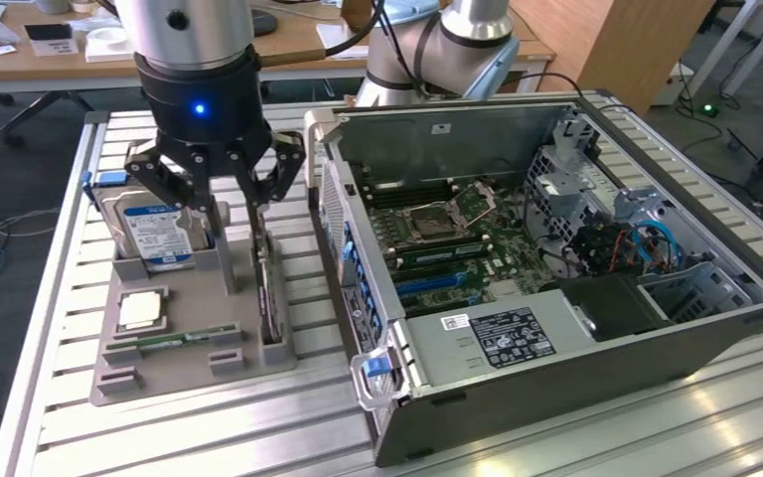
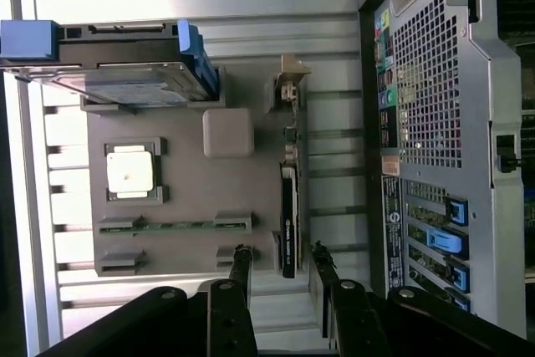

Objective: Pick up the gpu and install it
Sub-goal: 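Pick up the gpu and move the gpu toward the slot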

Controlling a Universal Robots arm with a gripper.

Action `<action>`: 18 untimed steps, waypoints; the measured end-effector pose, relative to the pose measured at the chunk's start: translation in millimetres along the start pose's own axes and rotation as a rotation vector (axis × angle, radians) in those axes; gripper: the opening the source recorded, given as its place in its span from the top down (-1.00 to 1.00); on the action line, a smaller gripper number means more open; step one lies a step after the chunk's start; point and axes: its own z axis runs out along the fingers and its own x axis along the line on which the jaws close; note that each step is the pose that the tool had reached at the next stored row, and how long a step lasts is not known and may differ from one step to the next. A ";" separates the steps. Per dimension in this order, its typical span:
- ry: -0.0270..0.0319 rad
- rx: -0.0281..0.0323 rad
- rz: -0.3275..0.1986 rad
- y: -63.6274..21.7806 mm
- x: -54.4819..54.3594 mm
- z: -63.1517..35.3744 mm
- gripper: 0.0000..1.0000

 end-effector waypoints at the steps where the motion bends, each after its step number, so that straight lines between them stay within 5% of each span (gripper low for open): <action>1: 0.0000 0.0001 0.000 0.0 0.0 0.8 0.17; 18: -0.0002 -0.0007 0.000 -0.3 -0.8 8.0 0.17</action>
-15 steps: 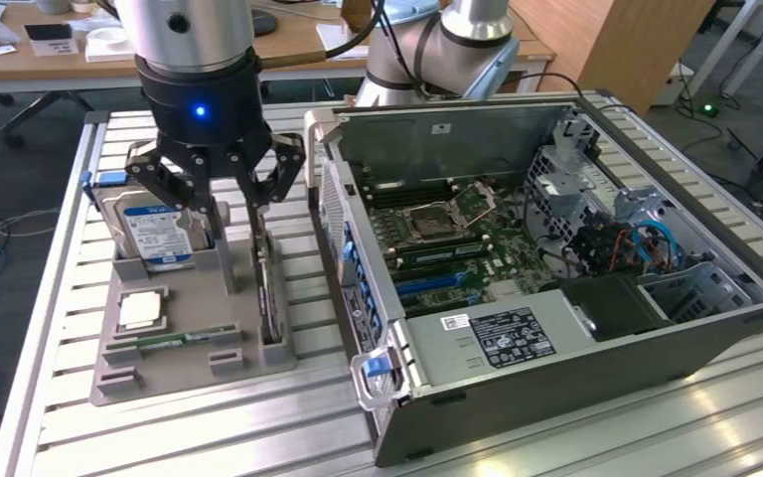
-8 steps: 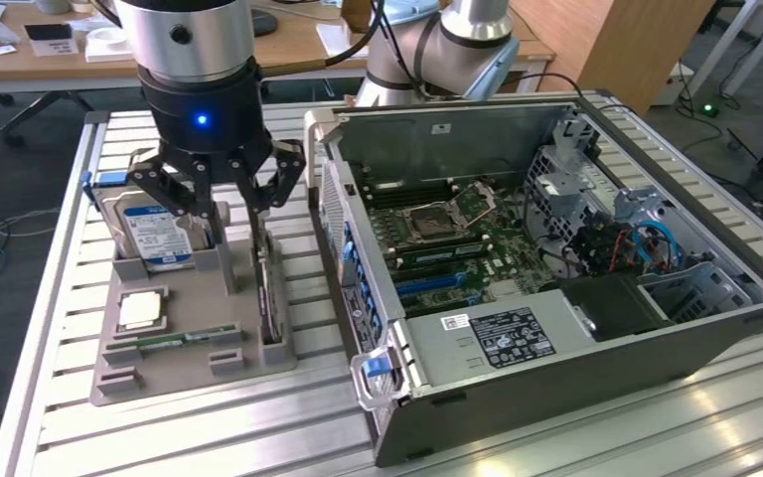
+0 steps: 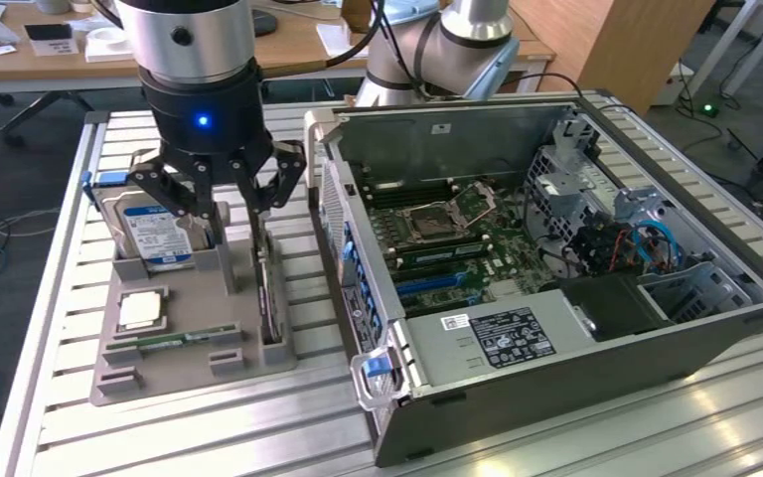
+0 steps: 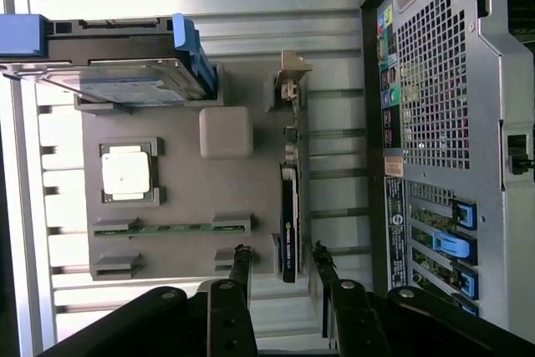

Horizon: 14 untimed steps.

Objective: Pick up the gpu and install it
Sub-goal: 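Pick up the gpu and move the gpu toward the slot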

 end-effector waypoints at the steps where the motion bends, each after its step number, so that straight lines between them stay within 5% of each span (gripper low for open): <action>1: 0.0002 0.0002 0.000 0.0 -0.6 -0.1 0.17; 14: 0.0004 0.0003 0.000 -0.2 -3.5 9.2 0.17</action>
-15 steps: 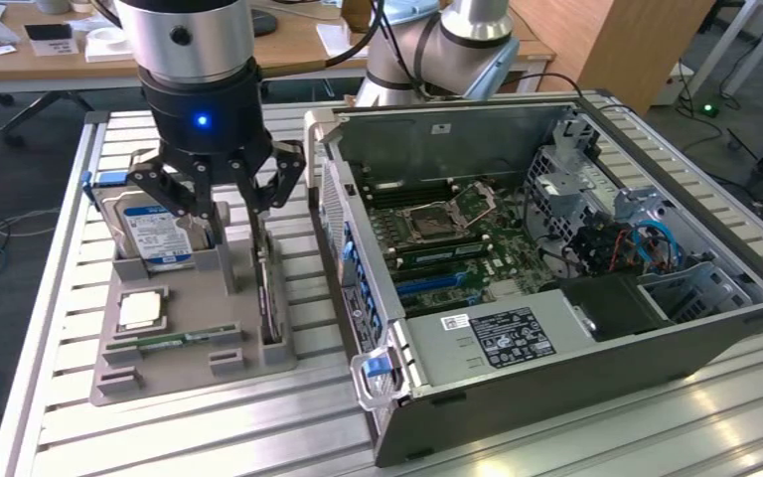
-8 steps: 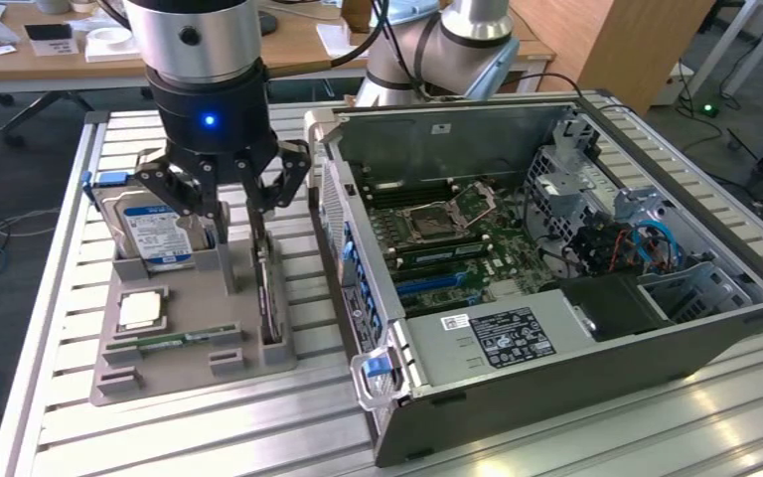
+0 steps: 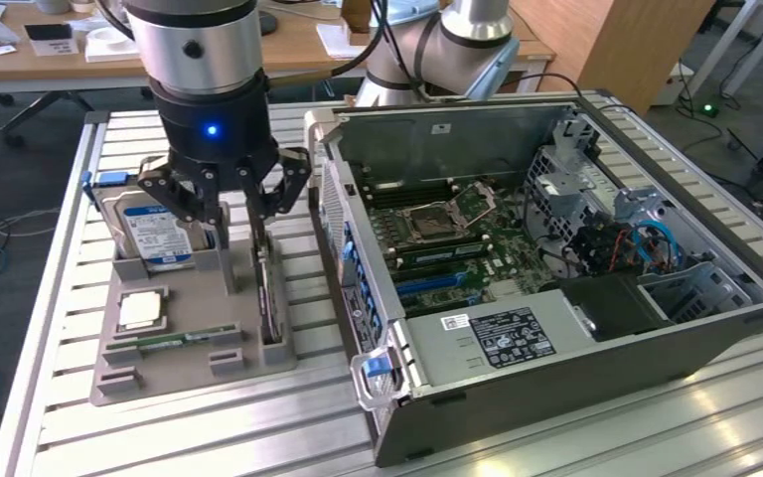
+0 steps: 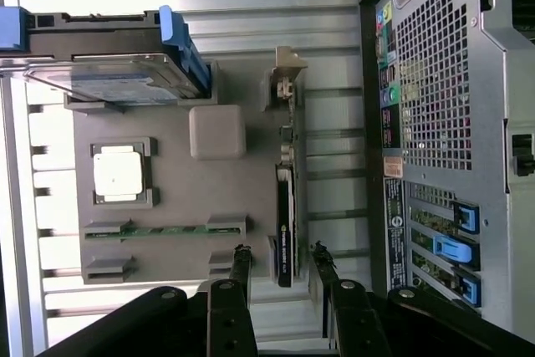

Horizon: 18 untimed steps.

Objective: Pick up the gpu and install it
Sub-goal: 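Pick up the gpu and move the gpu toward the slot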

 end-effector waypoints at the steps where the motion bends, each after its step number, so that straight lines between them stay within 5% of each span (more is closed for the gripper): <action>1: 0.0001 0.0000 0.000 -0.1 0.0 1.6 0.17; 18: 0.0001 0.0000 0.000 0.8 -0.6 8.5 0.17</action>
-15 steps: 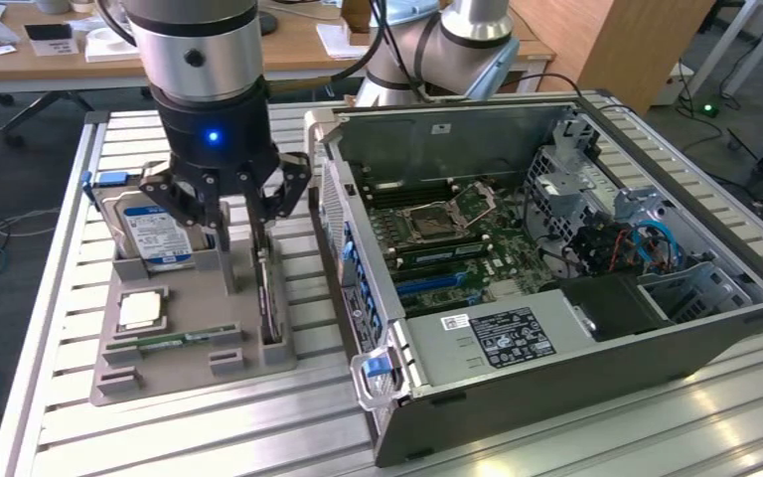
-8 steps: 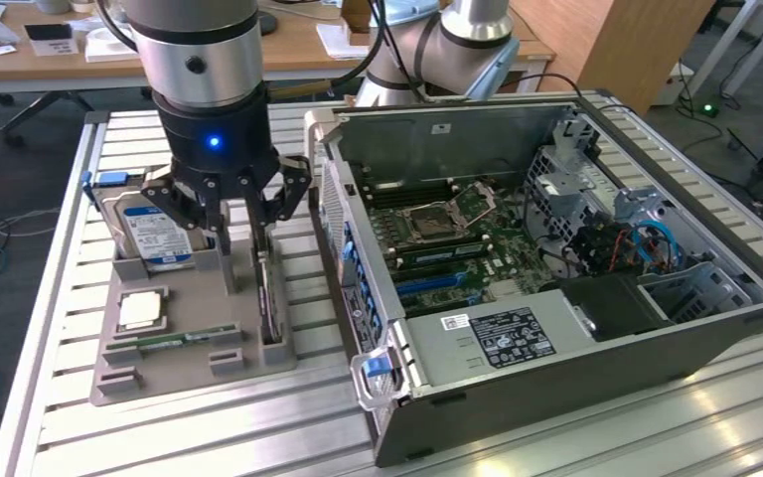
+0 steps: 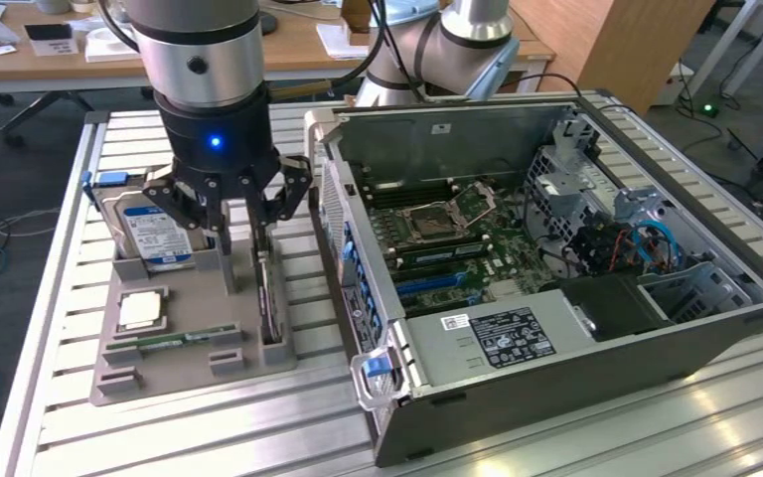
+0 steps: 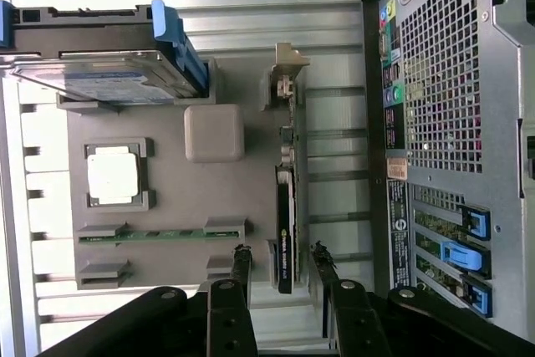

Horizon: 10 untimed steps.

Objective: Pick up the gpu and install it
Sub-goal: 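Pick up the gpu and move the gpu toward the slot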

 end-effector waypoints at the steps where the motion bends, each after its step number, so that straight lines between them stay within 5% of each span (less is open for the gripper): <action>1: 0.0000 0.0000 0.000 0.6 -0.1 0.2 0.17; 10: 0.0001 0.0000 0.000 3.1 -0.4 1.1 0.17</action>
